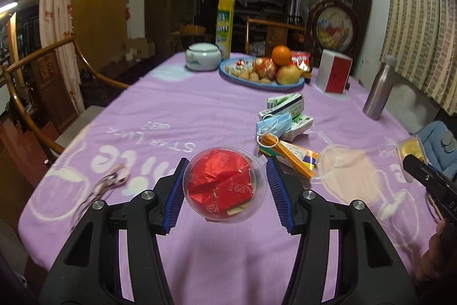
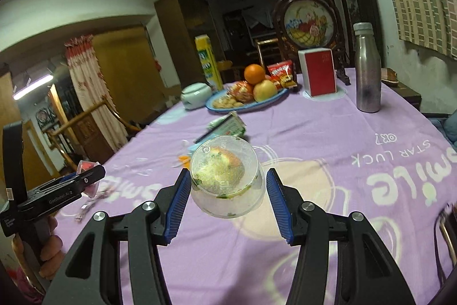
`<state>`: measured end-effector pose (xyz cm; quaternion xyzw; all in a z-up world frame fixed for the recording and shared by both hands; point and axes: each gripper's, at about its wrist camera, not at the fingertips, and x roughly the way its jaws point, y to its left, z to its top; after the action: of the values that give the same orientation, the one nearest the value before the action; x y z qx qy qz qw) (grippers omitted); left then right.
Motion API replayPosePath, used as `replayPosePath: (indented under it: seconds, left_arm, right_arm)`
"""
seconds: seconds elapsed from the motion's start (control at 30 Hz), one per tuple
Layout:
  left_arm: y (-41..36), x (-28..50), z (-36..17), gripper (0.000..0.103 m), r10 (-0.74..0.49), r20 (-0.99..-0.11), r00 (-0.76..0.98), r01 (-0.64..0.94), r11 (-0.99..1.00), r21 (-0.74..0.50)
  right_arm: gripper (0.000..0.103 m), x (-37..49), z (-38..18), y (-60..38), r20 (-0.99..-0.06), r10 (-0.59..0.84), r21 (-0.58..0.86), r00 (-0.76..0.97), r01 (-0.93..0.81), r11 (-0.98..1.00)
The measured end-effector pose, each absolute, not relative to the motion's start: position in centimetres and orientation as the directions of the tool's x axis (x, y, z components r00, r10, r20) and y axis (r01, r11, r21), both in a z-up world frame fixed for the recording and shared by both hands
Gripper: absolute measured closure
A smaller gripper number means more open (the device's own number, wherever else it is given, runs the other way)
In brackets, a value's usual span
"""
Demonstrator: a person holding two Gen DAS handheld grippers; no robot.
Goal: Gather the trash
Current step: 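Lower both held containers over the red wastebasket and open both tools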
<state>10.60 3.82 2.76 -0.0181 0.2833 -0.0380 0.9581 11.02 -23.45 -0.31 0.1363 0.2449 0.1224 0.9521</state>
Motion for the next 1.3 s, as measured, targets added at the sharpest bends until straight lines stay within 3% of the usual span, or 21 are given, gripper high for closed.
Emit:
replayPosePath:
  seconds: [0.27, 0.47, 0.83, 0.93, 1.0, 1.03, 1.3]
  left_arm:
    - [8.2, 3.1, 3.9, 0.048, -0.01, -0.491, 0.871, -0.025, 0.998, -0.065]
    - [12.9, -1.6, 2.5, 0.048, 0.096, -0.509, 0.855, -0.142, 0.989, -0.052]
    - [23.3, -7.5, -5.5, 0.048, 0.293, -0.679, 0.673, -0.393, 0.919, 0.007]
    - [25.4, -7.8, -8.7, 0.047, 0.277, -0.754, 0.595, -0.426, 0.905, -0.004]
    - [26.1, -7.6, -10.4, 0.027, 0.258, -0.795, 0.549, -0.436, 0.9, -0.009]
    - [26.4, -7.7, -11.0, 0.023, 0.253, -0.805, 0.536, -0.442, 0.897, -0.012]
    - [28.4, -7.9, -10.2, 0.009, 0.351, -0.753, 0.556, -0.525, 0.851, 0.009]
  right_arm:
    - [0.049, 6.3, 1.0, -21.4, -0.381, 0.384, 0.34, 0.841, -0.258, 0.904]
    - [0.049, 4.4, 0.8, -18.1, -0.387, 0.465, 0.329, 0.796, -0.352, 0.877]
    - [0.049, 2.3, 0.2, -11.1, -0.448, 0.562, 0.278, 0.695, -0.49, 0.826]
    - [0.049, 2.2, 0.0, -8.9, -0.472, 0.581, 0.265, 0.663, -0.522, 0.811]
    - [0.049, 1.9, -0.3, -7.3, -0.489, 0.598, 0.261, 0.635, -0.549, 0.795]
    - [0.049, 1.7, -0.3, -6.6, -0.497, 0.606, 0.259, 0.621, -0.561, 0.786]
    - [0.049, -0.2, -1.7, 0.1, -0.568, 0.683, 0.249, 0.459, -0.694, 0.675]
